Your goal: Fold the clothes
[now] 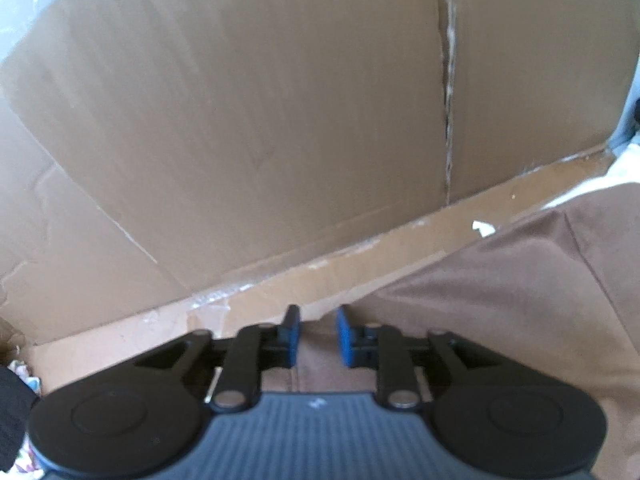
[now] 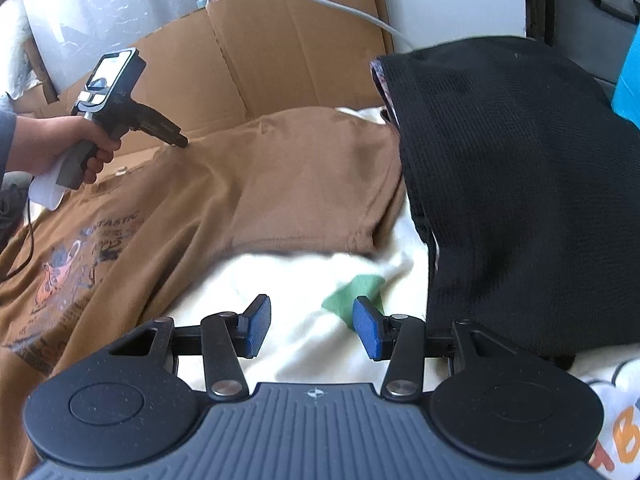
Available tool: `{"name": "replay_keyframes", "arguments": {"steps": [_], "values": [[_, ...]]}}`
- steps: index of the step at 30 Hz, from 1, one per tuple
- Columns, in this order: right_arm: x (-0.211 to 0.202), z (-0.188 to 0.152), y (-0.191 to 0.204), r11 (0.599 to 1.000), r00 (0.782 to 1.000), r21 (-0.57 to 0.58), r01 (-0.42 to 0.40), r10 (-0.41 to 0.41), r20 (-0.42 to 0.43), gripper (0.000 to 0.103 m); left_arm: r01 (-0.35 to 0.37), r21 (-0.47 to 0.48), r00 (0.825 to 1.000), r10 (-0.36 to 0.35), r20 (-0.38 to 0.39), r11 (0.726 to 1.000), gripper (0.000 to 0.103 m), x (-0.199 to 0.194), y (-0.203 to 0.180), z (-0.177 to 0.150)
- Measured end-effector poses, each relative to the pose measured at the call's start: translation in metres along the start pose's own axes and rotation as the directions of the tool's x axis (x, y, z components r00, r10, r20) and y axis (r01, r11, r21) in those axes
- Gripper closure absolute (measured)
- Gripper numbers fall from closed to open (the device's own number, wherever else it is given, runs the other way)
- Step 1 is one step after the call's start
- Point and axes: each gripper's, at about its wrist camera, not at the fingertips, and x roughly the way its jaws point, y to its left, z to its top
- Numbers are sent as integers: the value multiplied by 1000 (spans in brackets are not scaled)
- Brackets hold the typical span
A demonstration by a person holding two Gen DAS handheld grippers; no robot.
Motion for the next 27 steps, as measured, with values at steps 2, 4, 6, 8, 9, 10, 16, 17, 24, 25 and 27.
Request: {"name": "replay_keyframes", "arguments": {"steps": [2,4,6,8,9,10,16,17,24,25,27], "values": [[2,5,2,1000,1000,-2,-1,1,12,50,8,-7,1000,-8,10,1000,75,-7,3,2],[5,11,3,1000,1000,-10,-1,1,25,50,24,-19,999,-24,22,1000,75,-13,6,4],[9,17,4,1000,999,-25,1,0,39,50,46,-22,998,-45,37,999,75,-18,5,4],[14,23,5,999,999,-46,3,0,51,50,86,-18,996,-85,41,996,75,-22,4,3],[18,26,7,998,999,-64,3,1,53,50,105,-18,994,-105,38,994,76,-22,2,2],[22,30,8,996,999,-85,2,2,54,50,132,-20,991,-131,31,991,76,-21,0,0],[44,42,8,993,999,-116,5,0,44,51,186,-23,983,-186,6,982,76,-10,-23,-17],[47,43,7,993,999,-115,6,-1,40,51,176,-28,984,-175,17,984,76,-8,-25,-19],[69,38,7,976,995,-207,72,-85,-52,70,91,-32,995,-90,31,995,55,-5,-35,-15],[69,37,9,971,994,-224,79,-94,-56,70,80,-39,997,-79,24,996,55,-3,-35,-14],[69,35,12,963,991,-251,94,-114,-66,70,64,-58,998,-64,9,996,55,-12,-31,-14]]}}
